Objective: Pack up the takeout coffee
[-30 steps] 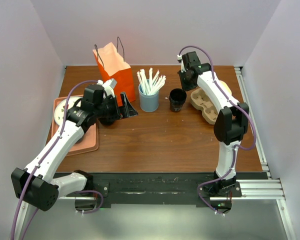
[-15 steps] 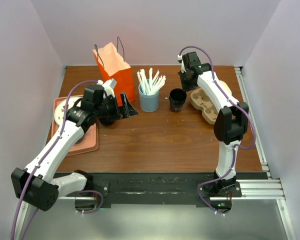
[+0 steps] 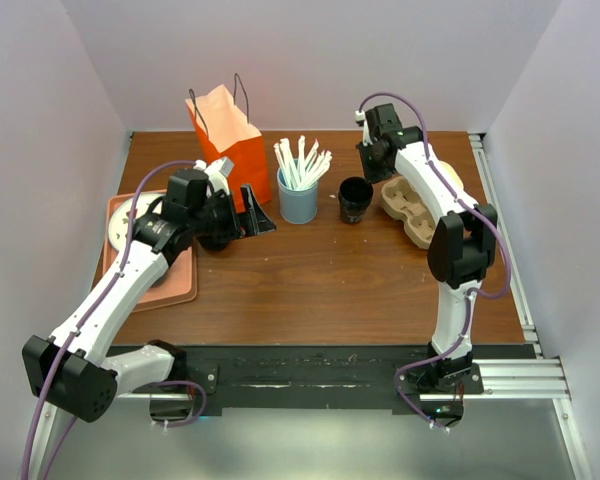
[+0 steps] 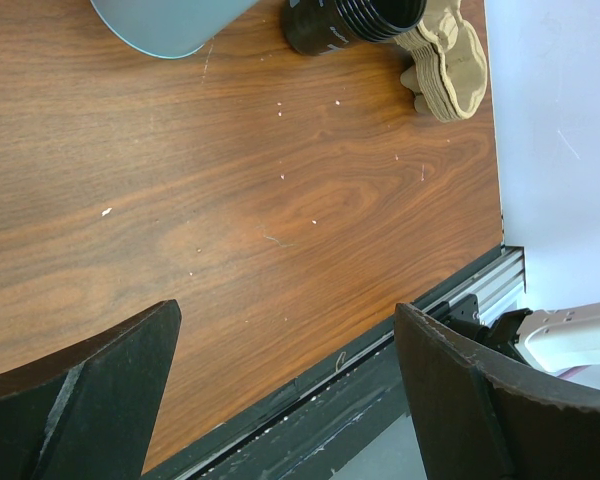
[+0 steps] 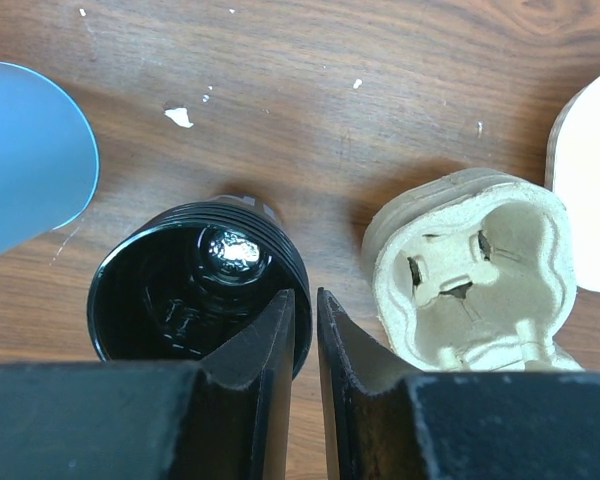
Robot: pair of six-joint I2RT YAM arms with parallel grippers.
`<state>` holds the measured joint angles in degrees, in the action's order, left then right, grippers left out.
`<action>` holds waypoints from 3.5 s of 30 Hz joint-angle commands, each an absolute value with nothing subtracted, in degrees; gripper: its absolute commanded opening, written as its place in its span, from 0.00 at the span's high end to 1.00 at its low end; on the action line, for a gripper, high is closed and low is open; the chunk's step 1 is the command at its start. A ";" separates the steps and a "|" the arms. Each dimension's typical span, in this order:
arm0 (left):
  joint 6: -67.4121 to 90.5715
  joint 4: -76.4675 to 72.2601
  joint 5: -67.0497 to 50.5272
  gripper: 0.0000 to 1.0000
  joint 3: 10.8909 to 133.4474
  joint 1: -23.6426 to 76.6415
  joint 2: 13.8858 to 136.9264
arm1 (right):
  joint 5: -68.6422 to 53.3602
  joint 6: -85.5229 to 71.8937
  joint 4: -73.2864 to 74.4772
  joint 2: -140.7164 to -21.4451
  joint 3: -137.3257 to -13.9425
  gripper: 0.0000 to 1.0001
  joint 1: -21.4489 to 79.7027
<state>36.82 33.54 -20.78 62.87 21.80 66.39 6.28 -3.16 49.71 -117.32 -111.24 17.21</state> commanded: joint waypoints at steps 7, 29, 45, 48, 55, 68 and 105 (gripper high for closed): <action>36.04 31.73 -21.53 0.07 63.19 21.97 66.53 | 5.63 -2.46 49.57 -118.30 -112.50 0.83 16.70; 31.21 33.22 -18.74 0.13 66.35 22.59 66.88 | -1.04 -10.10 51.77 -109.78 -105.66 0.97 16.88; 30.32 33.57 -18.90 0.13 67.85 24.70 68.91 | -3.43 -13.10 47.11 -101.42 -92.46 0.93 19.07; 30.23 33.66 -19.16 0.13 67.85 24.70 68.73 | -2.82 -13.45 46.67 -101.69 -92.90 0.84 19.60; 30.32 33.49 -19.51 0.13 67.68 24.70 68.64 | -3.17 -13.27 47.46 -103.00 -94.92 0.98 19.95; 30.41 32.35 -20.65 0.13 66.80 24.70 68.55 | -4.04 -4.06 45.79 -104.41 -97.82 0.77 20.48; 30.59 32.78 -20.74 0.13 65.65 24.70 67.76 | -6.42 1.76 42.54 -104.86 -94.14 0.80 20.30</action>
